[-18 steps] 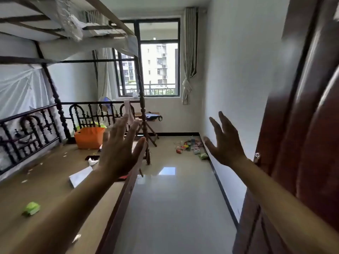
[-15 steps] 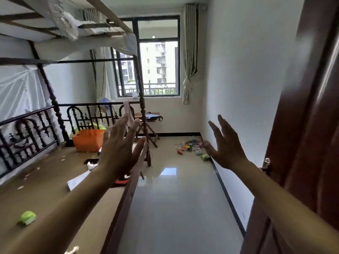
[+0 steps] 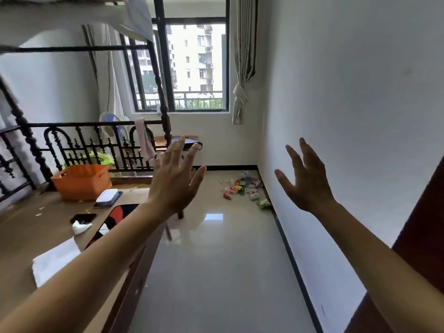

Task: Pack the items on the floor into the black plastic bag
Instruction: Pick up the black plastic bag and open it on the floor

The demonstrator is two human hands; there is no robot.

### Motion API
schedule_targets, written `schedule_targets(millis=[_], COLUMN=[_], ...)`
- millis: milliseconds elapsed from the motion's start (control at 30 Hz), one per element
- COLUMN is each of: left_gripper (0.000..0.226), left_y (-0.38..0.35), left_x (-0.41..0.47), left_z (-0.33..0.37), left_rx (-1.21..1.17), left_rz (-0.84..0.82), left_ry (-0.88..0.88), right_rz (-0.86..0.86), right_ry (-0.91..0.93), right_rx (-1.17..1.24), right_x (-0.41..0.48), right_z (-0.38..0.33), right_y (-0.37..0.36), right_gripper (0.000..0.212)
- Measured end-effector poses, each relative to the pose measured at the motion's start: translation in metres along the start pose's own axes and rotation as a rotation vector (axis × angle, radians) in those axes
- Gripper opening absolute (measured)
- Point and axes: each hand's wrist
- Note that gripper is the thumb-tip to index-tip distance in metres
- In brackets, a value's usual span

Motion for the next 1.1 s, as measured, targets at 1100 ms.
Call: schedule_targets(millis=[1100], left_gripper=[0.074], left_y=[-0.681], left_x=[0.404], left_z=[-0.303], left_rx=[0.102], left_rz=[-0.289], left_ry=[0.127], right_rz=[-0.297], right_ry=[0.056], right_rx=[-0.040], right_x=[0.424], right_z=[0.171], right_y=[-0.721], right_gripper=[0.079])
Point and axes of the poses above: each hand's wrist, its own x-axis towards the middle knuckle, its own y-axis out of the back of the hand, z = x × y, and after that the axes turned 12 degrees about z, right-handed
